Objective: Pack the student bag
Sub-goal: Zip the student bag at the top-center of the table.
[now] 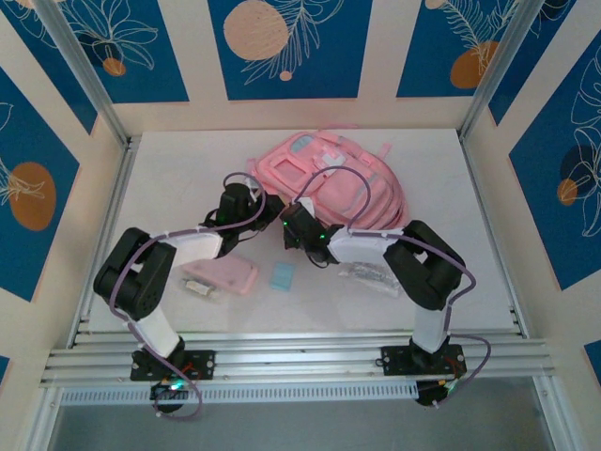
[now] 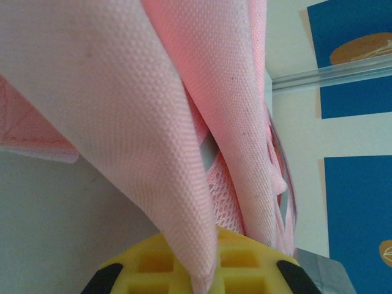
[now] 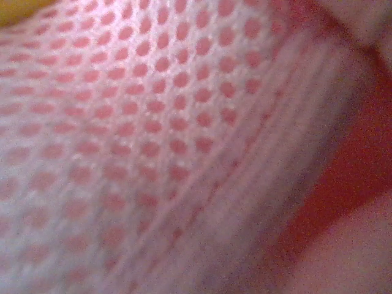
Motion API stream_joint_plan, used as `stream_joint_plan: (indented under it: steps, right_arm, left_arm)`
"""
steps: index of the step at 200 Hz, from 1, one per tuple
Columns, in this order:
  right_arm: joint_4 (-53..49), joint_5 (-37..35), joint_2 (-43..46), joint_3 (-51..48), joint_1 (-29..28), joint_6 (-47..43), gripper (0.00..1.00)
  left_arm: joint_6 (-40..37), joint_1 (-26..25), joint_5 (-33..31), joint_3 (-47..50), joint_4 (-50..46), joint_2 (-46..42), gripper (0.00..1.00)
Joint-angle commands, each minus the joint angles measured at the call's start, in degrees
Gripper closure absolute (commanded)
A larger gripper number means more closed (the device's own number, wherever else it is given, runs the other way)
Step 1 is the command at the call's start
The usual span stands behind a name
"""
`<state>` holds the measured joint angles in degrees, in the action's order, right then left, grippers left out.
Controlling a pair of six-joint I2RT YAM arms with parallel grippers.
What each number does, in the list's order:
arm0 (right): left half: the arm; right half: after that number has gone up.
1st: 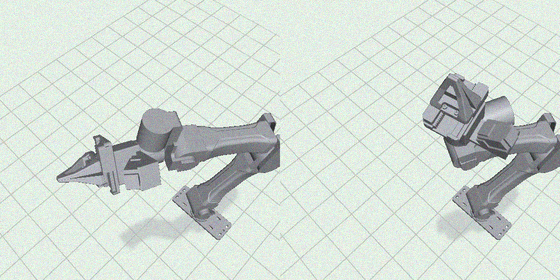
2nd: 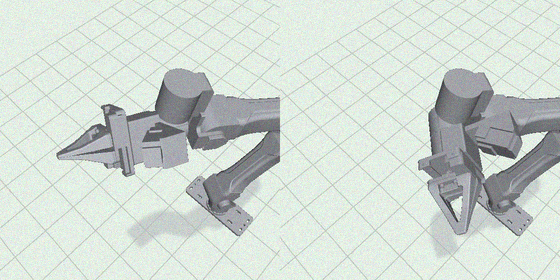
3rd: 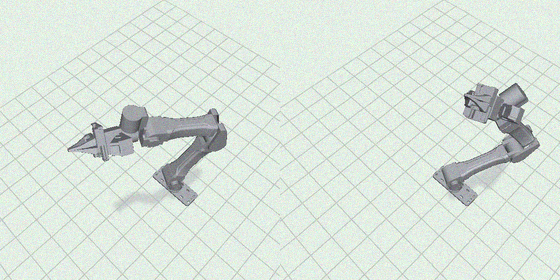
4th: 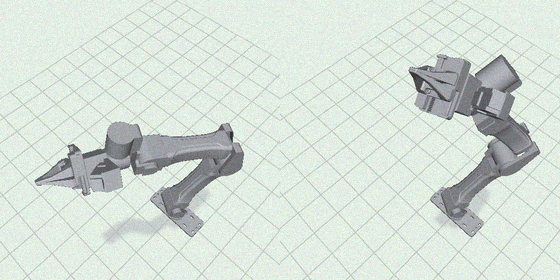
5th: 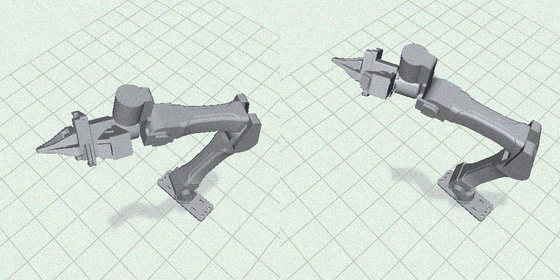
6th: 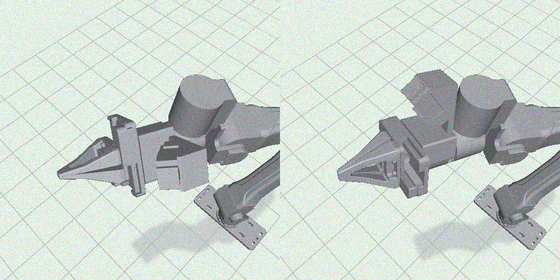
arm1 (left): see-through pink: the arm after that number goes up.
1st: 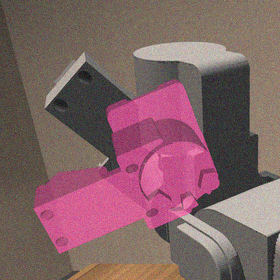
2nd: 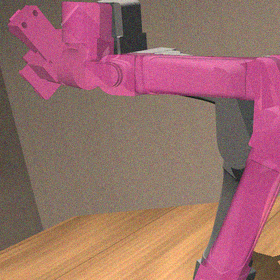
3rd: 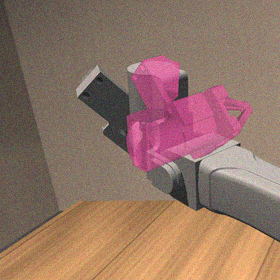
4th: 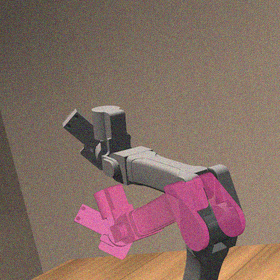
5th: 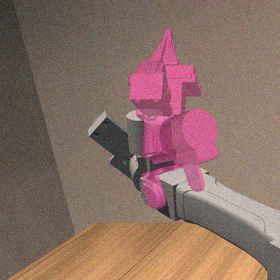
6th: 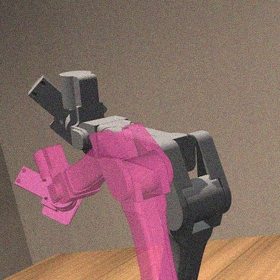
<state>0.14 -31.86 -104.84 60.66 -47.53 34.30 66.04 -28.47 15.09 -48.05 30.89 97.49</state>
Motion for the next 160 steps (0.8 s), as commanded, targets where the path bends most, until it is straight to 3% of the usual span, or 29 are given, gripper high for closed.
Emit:
stream_joint_plan:
  steps: [1, 75, 101, 131, 160]
  right_arm:
    - [-9.8, 7.1, 5.3, 0.2, 0.8, 2.3, 1.00]
    - [-32.5, 25.8, 15.1, -6.8, 5.5, 7.1, 1.00]
    - [-41.1, 26.7, 18.0, -7.2, 7.6, 4.9, 1.00]
    - [-49.7, 27.7, 23.8, -8.2, 13.5, 1.2, 1.00]
    - [-49.4, 36.1, 29.9, -9.9, 21.4, -1.0, 1.00]
  left_arm:
    - [-3.5, 1.5, 1.9, -1.4, 3.9, 0.6, 1.00]
    - [-6.5, 4.1, 1.2, -4.5, 2.7, 2.7, 1.00]
    - [-7.6, 4.6, 1.0, -5.8, 2.3, 4.4, 1.00]
    - [-11.3, 7.1, 0.6, -8.7, -1.1, 6.9, 1.00]
    - [-16.2, 9.5, 0.6, -16.2, -7.3, 11.3, 1.00]
